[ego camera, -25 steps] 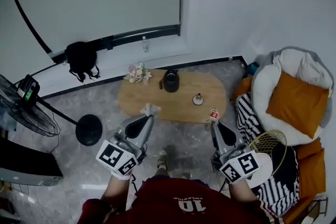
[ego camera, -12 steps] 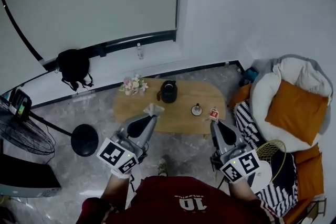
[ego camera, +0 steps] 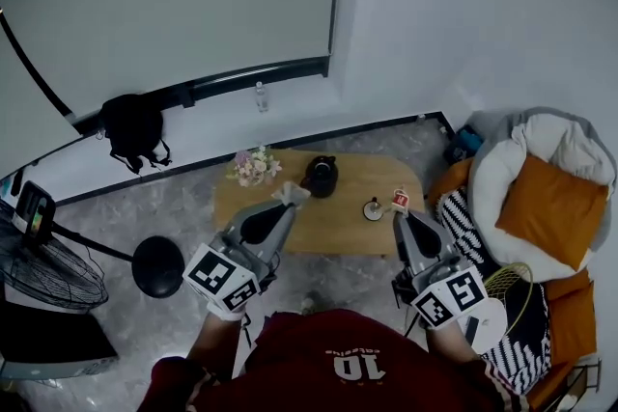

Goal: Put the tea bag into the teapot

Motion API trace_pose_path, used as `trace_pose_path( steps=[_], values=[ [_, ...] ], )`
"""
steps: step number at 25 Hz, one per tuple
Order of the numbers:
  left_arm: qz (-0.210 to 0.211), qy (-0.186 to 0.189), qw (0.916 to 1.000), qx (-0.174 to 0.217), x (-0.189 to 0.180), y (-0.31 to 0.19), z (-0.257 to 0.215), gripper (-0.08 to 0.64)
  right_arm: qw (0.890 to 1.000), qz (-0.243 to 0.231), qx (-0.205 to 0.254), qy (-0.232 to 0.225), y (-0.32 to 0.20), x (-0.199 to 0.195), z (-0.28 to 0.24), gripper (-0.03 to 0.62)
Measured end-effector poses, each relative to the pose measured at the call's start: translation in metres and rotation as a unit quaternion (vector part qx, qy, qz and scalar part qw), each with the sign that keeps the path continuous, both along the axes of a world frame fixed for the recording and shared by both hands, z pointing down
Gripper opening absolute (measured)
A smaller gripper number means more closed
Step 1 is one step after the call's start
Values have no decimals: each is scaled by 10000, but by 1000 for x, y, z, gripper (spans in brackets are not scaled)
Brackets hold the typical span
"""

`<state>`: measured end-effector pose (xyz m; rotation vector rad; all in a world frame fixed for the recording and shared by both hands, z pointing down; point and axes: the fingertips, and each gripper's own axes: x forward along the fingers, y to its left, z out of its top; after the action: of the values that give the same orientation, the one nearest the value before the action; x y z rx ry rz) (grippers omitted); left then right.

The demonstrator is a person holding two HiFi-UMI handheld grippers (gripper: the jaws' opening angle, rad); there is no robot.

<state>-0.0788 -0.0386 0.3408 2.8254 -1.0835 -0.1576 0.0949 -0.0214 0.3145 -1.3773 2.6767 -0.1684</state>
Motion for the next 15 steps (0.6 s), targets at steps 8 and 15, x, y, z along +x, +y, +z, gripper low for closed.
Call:
trace_pose_path(
  steps=[8, 15],
  values=[
    [146, 172, 9997, -136, -31, -24, 9, 3, 9998, 114, -71, 112, -17, -27, 9, 2],
    [26, 207, 9996, -182, -37, -34, 20, 3, 9996, 76, -216, 155, -29, -30, 25, 2]
  ],
)
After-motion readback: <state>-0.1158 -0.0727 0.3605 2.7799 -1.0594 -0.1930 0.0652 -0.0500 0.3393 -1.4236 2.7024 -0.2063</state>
